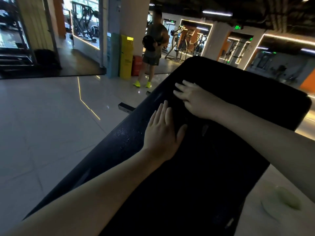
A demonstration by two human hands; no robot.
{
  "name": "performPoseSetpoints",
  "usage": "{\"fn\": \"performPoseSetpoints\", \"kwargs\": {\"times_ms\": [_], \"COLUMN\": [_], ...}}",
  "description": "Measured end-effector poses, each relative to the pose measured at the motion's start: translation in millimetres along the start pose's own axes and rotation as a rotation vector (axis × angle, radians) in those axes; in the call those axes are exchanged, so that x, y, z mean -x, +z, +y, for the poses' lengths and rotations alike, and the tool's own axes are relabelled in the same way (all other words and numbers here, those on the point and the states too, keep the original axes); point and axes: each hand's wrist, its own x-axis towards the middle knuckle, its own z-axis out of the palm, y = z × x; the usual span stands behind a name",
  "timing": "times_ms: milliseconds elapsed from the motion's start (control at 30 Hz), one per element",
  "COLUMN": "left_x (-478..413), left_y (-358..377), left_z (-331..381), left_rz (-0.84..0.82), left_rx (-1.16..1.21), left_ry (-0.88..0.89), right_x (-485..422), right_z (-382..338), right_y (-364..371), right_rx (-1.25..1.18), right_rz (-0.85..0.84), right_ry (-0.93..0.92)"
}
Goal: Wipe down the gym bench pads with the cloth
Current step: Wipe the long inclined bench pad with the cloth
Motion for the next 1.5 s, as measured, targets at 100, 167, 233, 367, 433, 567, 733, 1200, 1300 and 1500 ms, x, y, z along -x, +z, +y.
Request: {"fn": "performPoseSetpoints", "kwargs": {"times_ms": [100, 167, 233, 367, 433, 567, 733, 1200, 1300, 1500], "left_x": [1, 1, 0, 3, 6, 9, 15, 15, 16, 17], "left_y": [-1, -1, -3, -7, -10, -13, -12, -5, -10, -21], "left_z": [-1, 0, 1, 6, 9, 11, 7, 6, 8, 9], "left_rz": [-0.021, -0.043, -0.077, -0.128, -0.148, -0.173, -0.172, -0.135, -0.166, -0.247], "left_rx": [-0.026, -0.051, -0.075, -0.087, -0.094, -0.093, -0.076, -0.045, -0.082, -0.162], "left_ry": [-0.117, -0.183, -0.23, -0.307, -0.347, -0.377, -0.327, -0.326, -0.321, -0.3], "right_x": [-37, -58, -72, -74, -64, -26, 18, -63, -76, -41], "right_z": [-3, -5, -9, -24, -33, -50, -57, -52, -58, -69], "right_y": [2, 4, 6, 1, 2, 15, 19, 26, 25, 22], "right_rx": [0.021, 0.025, 0.026, 0.061, 0.06, 0.037, 0.01, 0.079, 0.09, 0.079], "right_rz": [0.032, 0.058, 0.078, 0.092, 0.075, 0.011, -0.041, 0.105, 0.096, 0.013], "right_ry": [0.026, 0.039, 0.065, 0.161, 0.156, 0.105, 0.106, 0.137, 0.187, 0.092]}}
